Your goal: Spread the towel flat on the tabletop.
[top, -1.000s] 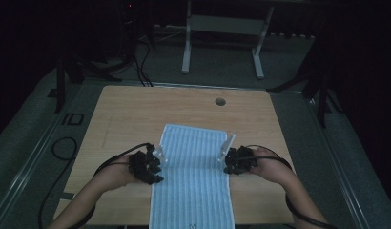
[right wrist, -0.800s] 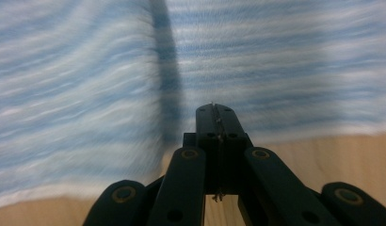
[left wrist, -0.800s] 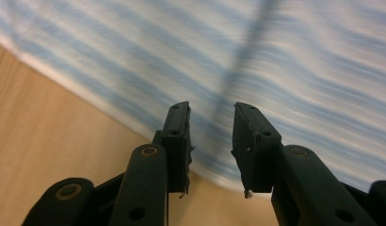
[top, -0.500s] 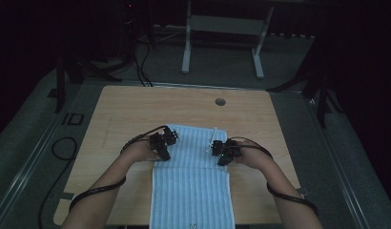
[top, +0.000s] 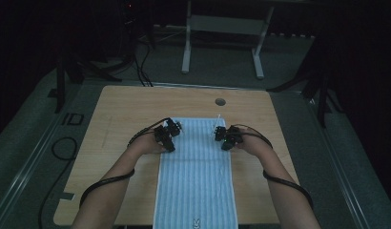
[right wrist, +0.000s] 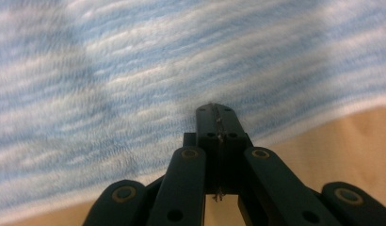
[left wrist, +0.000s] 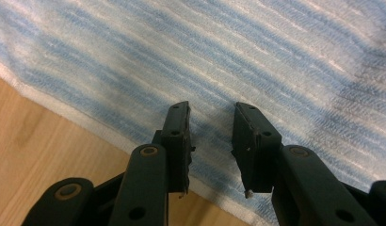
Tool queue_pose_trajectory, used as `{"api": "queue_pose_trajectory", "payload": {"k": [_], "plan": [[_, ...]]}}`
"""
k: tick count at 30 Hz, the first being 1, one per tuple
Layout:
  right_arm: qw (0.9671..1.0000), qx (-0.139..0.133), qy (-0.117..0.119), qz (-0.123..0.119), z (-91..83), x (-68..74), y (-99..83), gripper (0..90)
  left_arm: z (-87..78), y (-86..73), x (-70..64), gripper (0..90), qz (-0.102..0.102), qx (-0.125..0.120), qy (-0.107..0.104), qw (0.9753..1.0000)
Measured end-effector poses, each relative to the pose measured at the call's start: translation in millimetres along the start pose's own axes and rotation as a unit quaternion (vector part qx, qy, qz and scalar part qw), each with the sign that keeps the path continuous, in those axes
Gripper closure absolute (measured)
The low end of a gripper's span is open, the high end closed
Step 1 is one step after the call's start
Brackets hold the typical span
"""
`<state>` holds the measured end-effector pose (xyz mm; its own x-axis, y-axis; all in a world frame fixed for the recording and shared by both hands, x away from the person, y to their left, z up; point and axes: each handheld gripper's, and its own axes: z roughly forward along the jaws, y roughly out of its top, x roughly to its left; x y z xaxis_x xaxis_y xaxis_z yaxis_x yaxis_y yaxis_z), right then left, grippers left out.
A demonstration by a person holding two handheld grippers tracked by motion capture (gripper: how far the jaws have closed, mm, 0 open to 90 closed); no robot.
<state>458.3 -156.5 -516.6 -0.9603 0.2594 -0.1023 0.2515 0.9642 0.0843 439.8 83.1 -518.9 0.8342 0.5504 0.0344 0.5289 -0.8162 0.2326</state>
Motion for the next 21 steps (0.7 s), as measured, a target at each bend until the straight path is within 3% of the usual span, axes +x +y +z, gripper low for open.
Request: {"api": "queue_pose_trajectory", "payload": {"k": [4, 9, 14, 18, 21], "plan": [[0.9997, -0.010, -0.003, 0.023, 1.7, -16.3, -1.8, 90.0, 2.3, 4.3, 7.9, 66.1, -0.011, -0.014, -0.001, 0.9998], [0.9993, -0.005, -0.003, 0.036, 2.1, -22.5, -1.8, 90.0, 4.5, 13.3, 16.1, 63.3, -0.024, -0.013, 0.012, 0.9996], [0.9992, -0.003, 0.001, 0.041, 1.6, -22.6, -1.9, 89.9, 4.8, 20.6, 14.9, 63.2, -0.012, 0.005, 0.022, 0.9997], [0.9993, -0.018, 0.015, 0.028, -4.9, -20.0, -1.4, 85.5, 1.8, 21.6, 10.2, 60.2, -0.002, 0.010, 0.024, 0.9997], [0.9995, -0.021, 0.021, 0.012, -13.0, -15.2, -1.3, 73.4, -5.8, 18.8, 5.3, 56.1, 0.005, -0.002, 0.016, 0.9999]]}}
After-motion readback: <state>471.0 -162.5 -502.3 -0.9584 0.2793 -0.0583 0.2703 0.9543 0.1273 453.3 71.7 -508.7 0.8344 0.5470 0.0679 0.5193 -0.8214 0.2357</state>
